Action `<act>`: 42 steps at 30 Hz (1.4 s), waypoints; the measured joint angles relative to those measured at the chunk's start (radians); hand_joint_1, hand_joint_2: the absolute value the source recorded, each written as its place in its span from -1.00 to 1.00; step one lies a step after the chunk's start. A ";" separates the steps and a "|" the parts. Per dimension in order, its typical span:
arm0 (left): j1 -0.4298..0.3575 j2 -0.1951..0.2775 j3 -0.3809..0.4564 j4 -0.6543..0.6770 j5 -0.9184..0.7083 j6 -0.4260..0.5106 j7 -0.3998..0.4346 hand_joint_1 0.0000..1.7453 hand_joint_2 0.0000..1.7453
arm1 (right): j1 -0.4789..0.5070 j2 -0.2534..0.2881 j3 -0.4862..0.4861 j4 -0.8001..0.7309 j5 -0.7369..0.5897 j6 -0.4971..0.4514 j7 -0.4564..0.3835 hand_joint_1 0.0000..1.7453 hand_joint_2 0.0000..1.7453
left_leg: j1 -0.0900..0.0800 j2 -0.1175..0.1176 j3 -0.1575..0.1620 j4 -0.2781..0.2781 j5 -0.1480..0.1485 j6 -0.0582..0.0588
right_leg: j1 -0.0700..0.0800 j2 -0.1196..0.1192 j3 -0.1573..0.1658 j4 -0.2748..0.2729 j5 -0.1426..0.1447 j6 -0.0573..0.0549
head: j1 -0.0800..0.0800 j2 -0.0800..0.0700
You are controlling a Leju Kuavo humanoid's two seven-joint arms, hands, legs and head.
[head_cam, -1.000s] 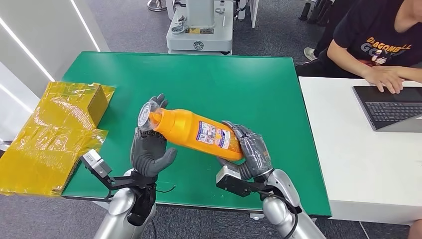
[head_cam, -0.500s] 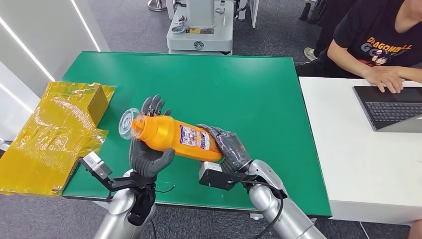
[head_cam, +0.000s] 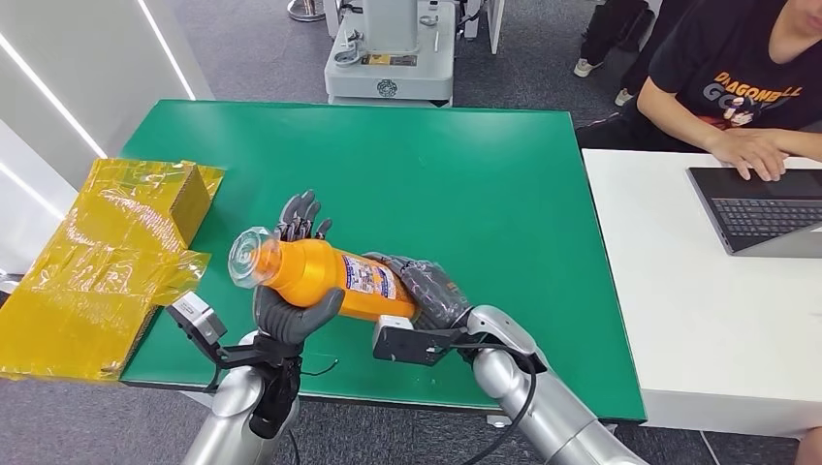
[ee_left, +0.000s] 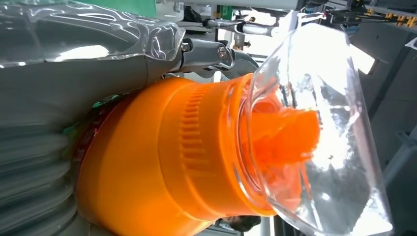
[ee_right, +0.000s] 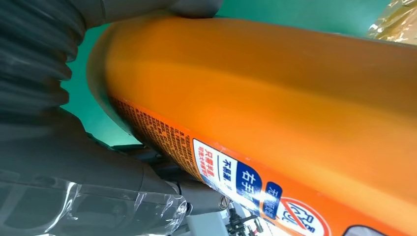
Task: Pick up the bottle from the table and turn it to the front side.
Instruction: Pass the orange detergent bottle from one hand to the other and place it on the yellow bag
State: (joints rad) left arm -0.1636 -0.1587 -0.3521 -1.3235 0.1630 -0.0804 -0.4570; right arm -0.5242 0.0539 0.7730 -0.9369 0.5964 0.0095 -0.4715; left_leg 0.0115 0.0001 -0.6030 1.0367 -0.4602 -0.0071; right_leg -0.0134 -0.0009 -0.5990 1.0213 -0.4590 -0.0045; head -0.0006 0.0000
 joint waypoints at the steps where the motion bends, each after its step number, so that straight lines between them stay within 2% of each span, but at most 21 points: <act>1: 0.000 0.000 0.001 0.001 -0.006 0.006 0.000 -1.00 1.00 | -0.004 0.000 0.002 0.005 0.001 0.006 0.000 1.00 1.00 | 0.000 0.000 0.000 0.000 0.000 0.000 | 0.000 0.000 0.000 0.000 0.000 0.000 | 0.000 0.000; 14: 0.005 0.007 0.033 -0.002 -0.125 0.128 -0.019 -1.00 1.00 | -0.050 0.000 0.030 0.062 0.018 0.066 0.000 1.00 1.00 | 0.000 0.000 0.000 0.000 0.000 0.000 | 0.000 0.000 0.000 0.000 0.000 0.000 | 0.000 0.000; 15: 0.006 0.007 0.037 -0.004 -0.127 0.131 -0.019 -0.75 1.00 | -0.051 0.000 0.031 0.065 0.018 0.068 0.000 1.00 1.00 | 0.000 0.000 0.000 0.000 0.000 0.000 | 0.000 0.000 0.000 0.000 0.000 0.000 | 0.000 0.000; 18: 0.009 0.008 0.045 -0.012 -0.139 0.143 -0.021 0.71 1.00 | -0.056 0.000 0.033 0.072 0.017 0.076 0.000 0.98 1.00 | 0.000 0.000 0.000 0.000 0.000 0.000 | 0.000 0.000 0.000 0.000 0.000 0.000 | 0.000 0.000; 19: 0.011 0.008 0.046 -0.015 -0.143 0.148 -0.022 0.97 1.00 | -0.057 0.000 0.033 0.075 0.017 0.077 0.000 0.97 1.00 | 0.000 0.000 0.000 0.000 0.000 0.000 | 0.000 0.000 0.000 0.000 0.000 0.000 | 0.000 0.000; 35: 0.037 0.003 0.047 -0.051 -0.145 0.150 -0.020 1.00 1.00 | -0.067 0.001 0.052 0.086 0.029 0.069 0.019 0.96 1.00 | 0.000 0.000 0.000 0.000 0.000 0.000 | 0.000 0.000 0.000 0.000 0.000 0.000 | 0.000 0.000; 37: 0.037 0.003 0.047 -0.054 -0.144 0.149 -0.018 1.00 1.00 | -0.066 0.001 0.055 0.085 0.030 0.062 0.021 0.76 1.00 | 0.000 0.000 0.000 0.000 0.000 0.000 | 0.000 0.000 0.000 0.000 0.000 0.000 | 0.000 0.000; 39: 0.037 0.001 0.047 -0.057 -0.143 0.149 -0.017 1.00 1.00 | -0.065 0.002 0.056 0.081 0.032 0.051 0.026 -0.15 1.00 | 0.000 0.000 0.000 0.000 0.000 0.000 | 0.000 0.000 0.000 0.000 0.000 0.000 | 0.000 0.000; 41: 0.037 -0.001 0.047 -0.060 -0.142 0.149 -0.016 1.00 1.00 | -0.061 0.003 0.057 0.075 0.034 0.031 0.035 -0.94 1.00 | 0.000 0.000 0.000 0.000 0.000 0.000 | 0.000 0.000 0.000 0.000 0.000 0.000 | 0.000 0.000; 42: 0.037 -0.002 0.047 -0.061 -0.141 0.149 -0.015 1.00 1.00 | -0.058 0.004 0.057 0.071 0.036 0.016 0.041 -1.00 1.00 | 0.000 0.000 0.000 0.000 0.000 0.000 | 0.000 0.000 0.000 0.000 0.000 0.000 | 0.000 0.000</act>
State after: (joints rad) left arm -0.1269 -0.1603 -0.3053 -1.3848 0.0218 0.0683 -0.4725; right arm -0.5826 0.0576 0.8297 -0.8660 0.6327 0.0258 -0.4305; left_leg 0.0115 0.0000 -0.6029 1.0367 -0.4602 -0.0072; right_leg -0.0134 -0.0008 -0.5989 1.0214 -0.4589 -0.0045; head -0.0005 0.0000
